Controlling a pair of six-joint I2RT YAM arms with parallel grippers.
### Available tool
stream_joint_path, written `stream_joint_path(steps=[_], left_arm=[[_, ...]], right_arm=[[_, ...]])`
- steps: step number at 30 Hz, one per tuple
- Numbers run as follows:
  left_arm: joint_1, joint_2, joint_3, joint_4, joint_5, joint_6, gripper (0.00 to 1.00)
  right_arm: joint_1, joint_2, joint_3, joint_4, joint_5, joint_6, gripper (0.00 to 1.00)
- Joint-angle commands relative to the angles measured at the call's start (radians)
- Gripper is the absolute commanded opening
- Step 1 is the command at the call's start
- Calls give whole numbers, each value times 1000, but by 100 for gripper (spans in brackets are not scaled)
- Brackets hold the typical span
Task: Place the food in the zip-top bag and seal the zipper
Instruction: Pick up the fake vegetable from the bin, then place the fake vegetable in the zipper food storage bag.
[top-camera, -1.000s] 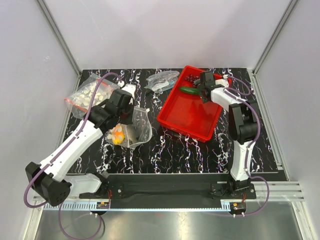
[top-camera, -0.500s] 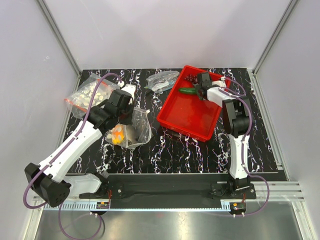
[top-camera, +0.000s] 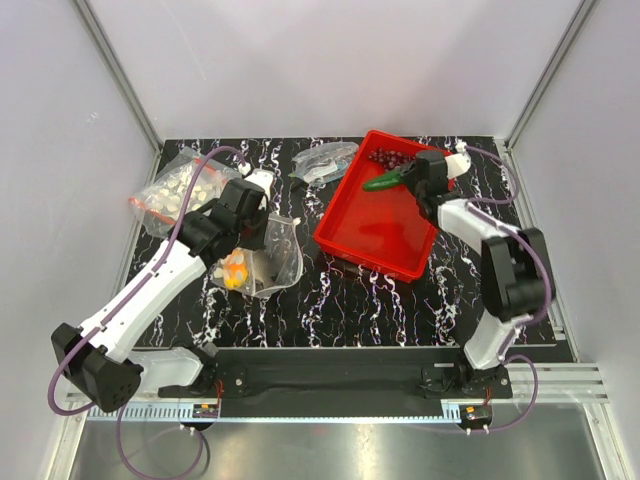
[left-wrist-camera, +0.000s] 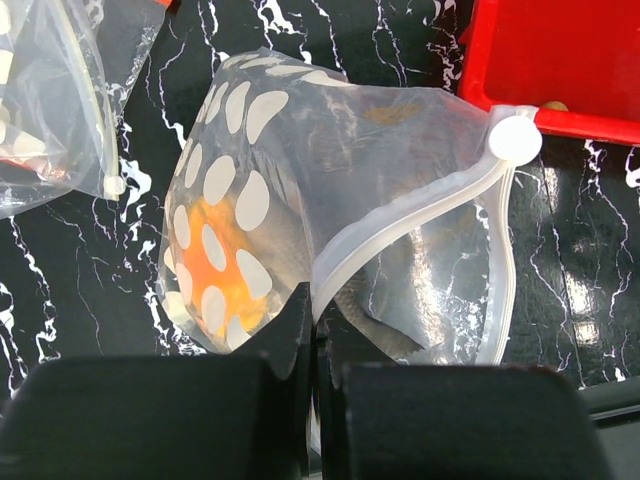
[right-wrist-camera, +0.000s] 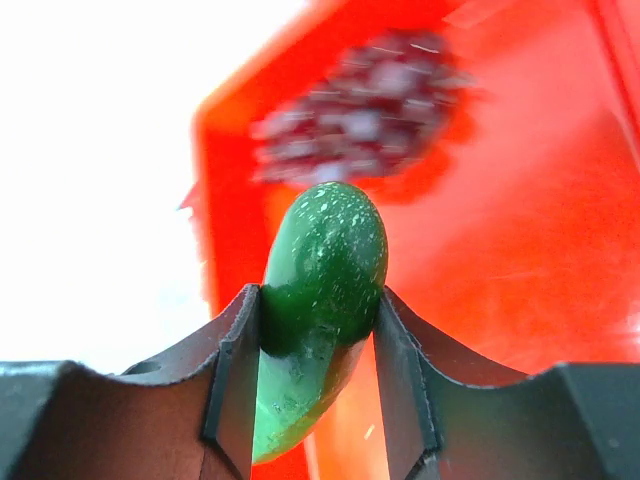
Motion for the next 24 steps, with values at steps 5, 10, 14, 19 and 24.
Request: stream_joint_path(steps=[5,10,14,19,24], left_arm=[[3,-1,11,38,10,13,0],[4,2,19,46,38,15,0],[3,34,58,15,81,1,0],[4,74,138,-20,120,-31,0],[4,106,207,-57,191,-51,0]], right_arm=[[135,-392,-247,223,-127,-336,16],[302,-603,-393,265,-58,-494,11],[420,-700,-450,270,-15,-549,10],[553,-781,-487,305,17,-661,10],[626,-795,-491,377,-7,-788,9]])
